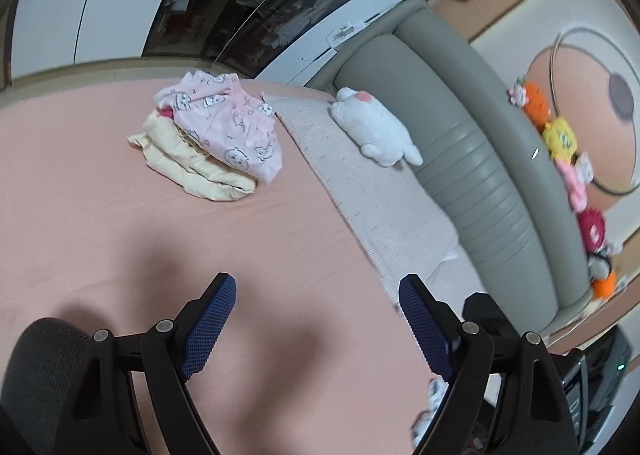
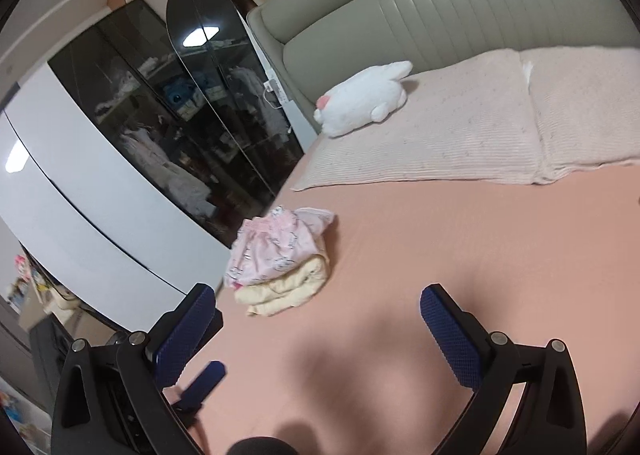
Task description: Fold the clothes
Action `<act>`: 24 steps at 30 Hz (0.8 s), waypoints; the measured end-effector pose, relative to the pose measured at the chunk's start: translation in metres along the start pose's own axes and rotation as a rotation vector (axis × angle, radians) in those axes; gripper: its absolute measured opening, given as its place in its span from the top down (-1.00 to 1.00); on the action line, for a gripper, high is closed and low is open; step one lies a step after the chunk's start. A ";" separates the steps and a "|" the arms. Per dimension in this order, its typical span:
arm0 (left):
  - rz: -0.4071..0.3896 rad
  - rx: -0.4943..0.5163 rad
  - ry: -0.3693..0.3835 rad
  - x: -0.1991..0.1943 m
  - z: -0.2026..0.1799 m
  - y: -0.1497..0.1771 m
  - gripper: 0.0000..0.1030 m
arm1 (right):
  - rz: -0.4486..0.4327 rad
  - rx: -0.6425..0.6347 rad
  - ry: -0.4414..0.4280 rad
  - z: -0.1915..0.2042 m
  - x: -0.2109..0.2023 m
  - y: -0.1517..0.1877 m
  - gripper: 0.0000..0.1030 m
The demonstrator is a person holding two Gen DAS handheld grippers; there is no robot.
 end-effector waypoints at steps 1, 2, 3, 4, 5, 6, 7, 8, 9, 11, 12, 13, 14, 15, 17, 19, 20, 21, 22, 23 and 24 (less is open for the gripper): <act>-0.001 0.030 -0.013 -0.005 0.002 -0.001 -0.63 | -0.009 -0.020 0.019 0.003 -0.004 0.001 -0.99; -0.004 0.063 -0.031 -0.009 0.003 -0.001 -0.63 | -0.020 -0.041 0.042 0.006 -0.009 0.002 -1.00; -0.011 0.104 -0.061 -0.015 0.006 -0.002 -0.63 | -0.035 -0.067 0.073 0.010 -0.015 0.003 -1.00; -0.019 0.147 -0.095 -0.020 0.009 -0.004 -0.63 | -0.047 -0.095 0.109 0.013 -0.020 0.004 -1.00; -0.032 0.196 -0.137 -0.026 0.011 -0.005 -0.63 | -0.058 -0.122 0.143 0.017 -0.024 0.006 -1.00; -0.046 0.248 -0.173 -0.031 0.013 -0.006 -0.63 | -0.066 -0.147 0.172 0.022 -0.028 0.008 -1.00; -0.061 0.297 -0.208 -0.035 0.015 -0.008 -0.63 | -0.073 -0.168 0.195 0.026 -0.031 0.010 -1.00; -0.078 0.334 -0.235 -0.039 0.018 -0.009 -0.63 | -0.074 -0.181 0.201 0.029 -0.032 0.012 -1.00; -0.097 0.371 -0.262 -0.043 0.021 -0.010 -0.63 | -0.073 -0.197 0.197 0.035 -0.033 0.016 -1.00; -0.128 0.425 -0.303 -0.053 0.025 -0.010 -0.63 | -0.074 -0.228 0.189 0.045 -0.035 0.022 -1.00; -0.136 0.444 -0.319 -0.057 0.027 -0.009 -0.63 | -0.073 -0.245 0.188 0.051 -0.036 0.025 -1.00; -0.134 0.455 -0.330 -0.061 0.029 -0.008 -0.63 | -0.073 -0.263 0.186 0.057 -0.037 0.028 -1.00; -0.131 0.464 -0.341 -0.063 0.032 -0.008 -0.63 | -0.071 -0.279 0.184 0.062 -0.038 0.030 -1.00; -0.120 0.470 -0.352 -0.065 0.033 -0.007 -0.63 | -0.067 -0.292 0.183 0.068 -0.039 0.033 -1.00; -0.105 0.484 -0.360 -0.068 0.033 -0.006 -0.63 | -0.062 -0.307 0.190 0.077 -0.042 0.035 -1.00; -0.095 0.497 -0.346 -0.075 0.031 -0.004 -0.63 | -0.051 -0.312 0.205 0.084 -0.045 0.037 -1.00; -0.090 0.502 -0.339 -0.079 0.031 -0.003 -0.63 | -0.049 -0.313 0.219 0.087 -0.048 0.037 -1.00; -0.084 0.506 -0.334 -0.082 0.031 -0.002 -0.63 | -0.042 -0.313 0.231 0.089 -0.049 0.037 -1.00; -0.073 0.512 -0.335 -0.086 0.031 0.000 -0.63 | -0.025 -0.308 0.243 0.091 -0.050 0.039 -1.00; -0.068 0.516 -0.337 -0.090 0.032 0.002 -0.63 | -0.008 -0.303 0.254 0.093 -0.051 0.041 -1.00; -0.068 0.523 -0.342 -0.094 0.033 0.004 -0.63 | 0.011 -0.300 0.262 0.095 -0.051 0.044 -1.00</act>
Point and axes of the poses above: each gripper's, at about its wrist camera, not at the fingertips, and x roughly the way its jaws point, z to its left, y to its underside, the point moved 8 cm from there along x, roughly the way its jaws point, and after that the axes turned 7 degrees about -x, right-handed, at the moved point
